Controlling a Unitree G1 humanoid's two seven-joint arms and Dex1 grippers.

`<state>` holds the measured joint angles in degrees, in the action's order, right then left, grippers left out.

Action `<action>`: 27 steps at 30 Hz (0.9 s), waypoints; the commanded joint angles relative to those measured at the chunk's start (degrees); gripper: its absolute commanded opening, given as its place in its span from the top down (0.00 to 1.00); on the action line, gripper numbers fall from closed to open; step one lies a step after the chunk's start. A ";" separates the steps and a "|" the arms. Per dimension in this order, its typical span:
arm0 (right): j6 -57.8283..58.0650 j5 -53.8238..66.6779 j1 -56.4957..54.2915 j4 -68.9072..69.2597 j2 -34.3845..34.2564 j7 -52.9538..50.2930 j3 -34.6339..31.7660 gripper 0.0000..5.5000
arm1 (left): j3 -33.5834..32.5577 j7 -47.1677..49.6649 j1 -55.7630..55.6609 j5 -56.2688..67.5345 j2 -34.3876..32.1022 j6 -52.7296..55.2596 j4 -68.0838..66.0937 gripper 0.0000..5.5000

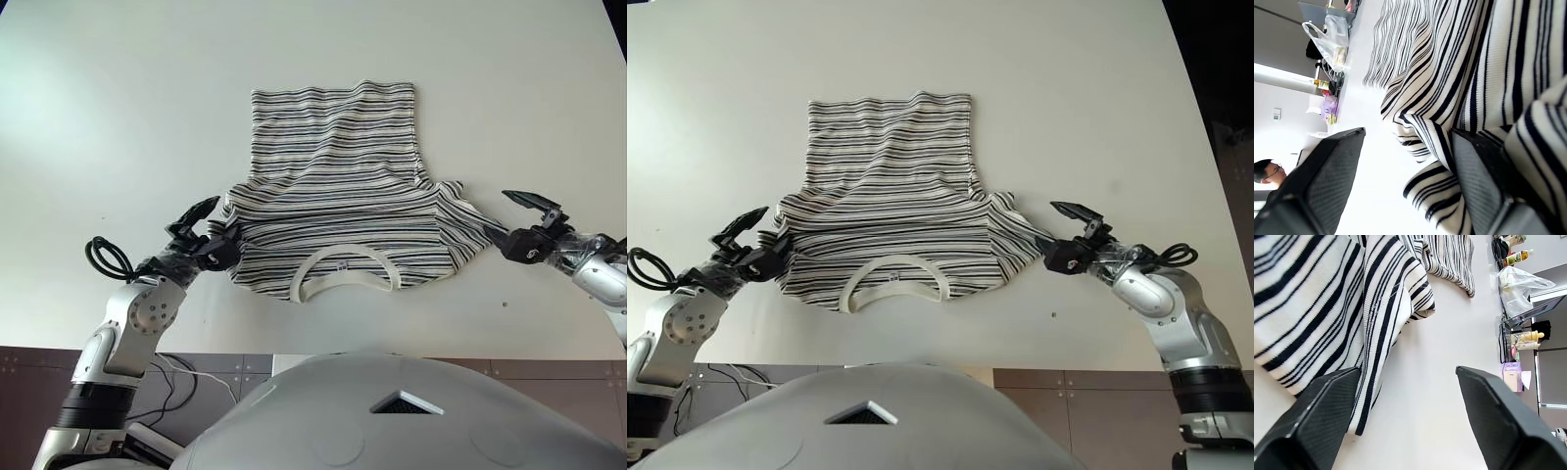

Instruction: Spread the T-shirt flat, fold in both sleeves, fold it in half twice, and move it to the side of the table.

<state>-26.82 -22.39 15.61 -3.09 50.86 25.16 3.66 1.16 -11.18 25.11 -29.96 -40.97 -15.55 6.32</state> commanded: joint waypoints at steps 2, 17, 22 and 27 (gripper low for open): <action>2.29 -0.47 0.43 -0.54 1.25 4.10 1.64 0.34 | -3.77 1.71 -2.54 4.42 2.15 0.31 -1.34 0.42; 2.33 22.04 -7.99 14.39 2.06 16.11 -2.97 0.34 | -3.33 -3.07 -3.36 10.03 4.80 -2.67 7.59 0.42; 1.66 19.15 -11.68 12.01 -1.18 16.31 0.61 0.34 | 4.74 -5.82 -11.90 4.98 5.93 -3.70 4.25 0.42; 2.28 13.08 -18.67 6.67 -9.09 12.41 5.50 0.34 | 13.31 -8.15 -17.35 -6.81 1.75 -4.96 -10.95 0.42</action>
<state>-25.15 -5.62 2.04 6.79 45.47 39.43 6.17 12.11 -18.48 10.09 -32.17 -36.79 -21.22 0.88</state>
